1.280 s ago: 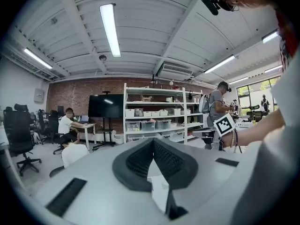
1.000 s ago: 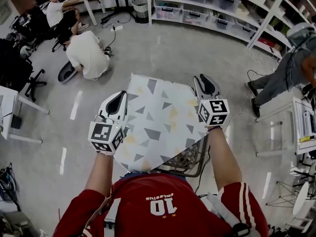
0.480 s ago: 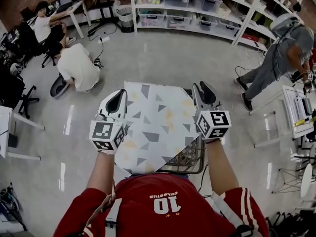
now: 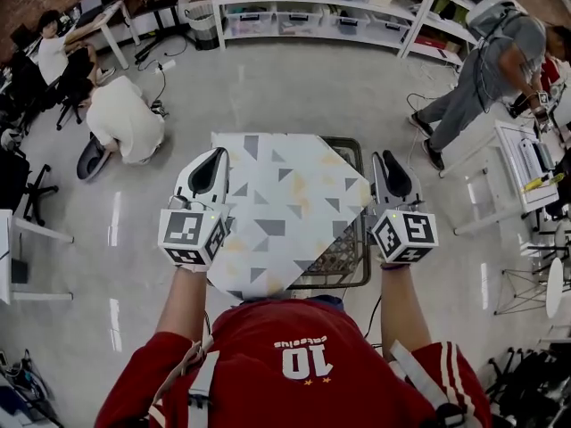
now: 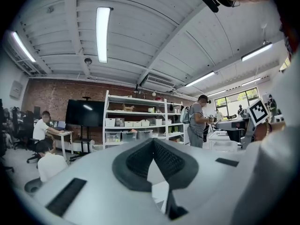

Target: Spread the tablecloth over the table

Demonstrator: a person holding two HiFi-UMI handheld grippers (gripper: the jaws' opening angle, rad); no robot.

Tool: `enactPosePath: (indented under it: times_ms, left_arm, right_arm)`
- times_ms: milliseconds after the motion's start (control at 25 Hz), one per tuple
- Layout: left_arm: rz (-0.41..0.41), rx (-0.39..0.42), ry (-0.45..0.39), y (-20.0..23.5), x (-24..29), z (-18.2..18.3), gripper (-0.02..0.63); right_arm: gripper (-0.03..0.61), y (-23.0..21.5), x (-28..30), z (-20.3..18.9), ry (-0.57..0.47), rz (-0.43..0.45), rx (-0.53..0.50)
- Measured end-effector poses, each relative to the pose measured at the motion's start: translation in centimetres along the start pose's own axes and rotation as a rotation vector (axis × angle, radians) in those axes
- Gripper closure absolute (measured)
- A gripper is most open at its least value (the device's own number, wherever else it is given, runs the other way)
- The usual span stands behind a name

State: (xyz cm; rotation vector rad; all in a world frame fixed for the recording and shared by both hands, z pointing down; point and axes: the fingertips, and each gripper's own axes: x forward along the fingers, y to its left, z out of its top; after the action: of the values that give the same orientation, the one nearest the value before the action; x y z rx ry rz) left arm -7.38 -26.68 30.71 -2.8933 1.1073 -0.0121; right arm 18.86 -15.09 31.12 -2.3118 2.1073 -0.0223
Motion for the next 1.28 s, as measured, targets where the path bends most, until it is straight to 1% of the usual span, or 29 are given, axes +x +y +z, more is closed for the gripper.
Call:
enactPosePath:
  times_ms: [80,280,600,760,960,1160,1280]
  left_arm:
    - [-0.02,0.007,0.0,-0.5,-0.3,-0.1,0.607]
    - [-0.073,0.004,-0.004,-1.6,-0.7,-0.3,0.607]
    - [-0.141,-0.024,-0.01,-3.3,-1.9,-1.0,0.607]
    - [-0.157,-0.034,-0.001,-4.2,-2.4,-1.9,0.607]
    - [-0.167,-0.048,0.007,-5.3,-2.3,-2.7,0.607]
    - [-0.162,-0.05,0.014,-7.0,-1.2,-3.1,0.607]
    - [-0.159,-0.04,0.016,-8.3,-0.2,-2.9,0.607]
  right_arm:
    - [0.485,-0.2,-1.1,-0.2,0.009,-0.024,-0.018]
    - [0.525,0.5,-3.4,-0.2,0.008,-0.069,-0.057]
    - [0.563,2.0,-6.3,-1.0,0.016,-0.094,-0.064]
    - [0.565,2.1,-7.0,-2.1,0.04,-0.099,-0.063]
    - [0.563,0.9,-7.2,-2.6,0.051,-0.11,-0.06]
    - [0.56,-0.7,-6.9,-3.0,0.061,-0.079,-0.062]
    - [0.56,-2.3,-6.7,-3.3,0.068,-0.064,-0.054]
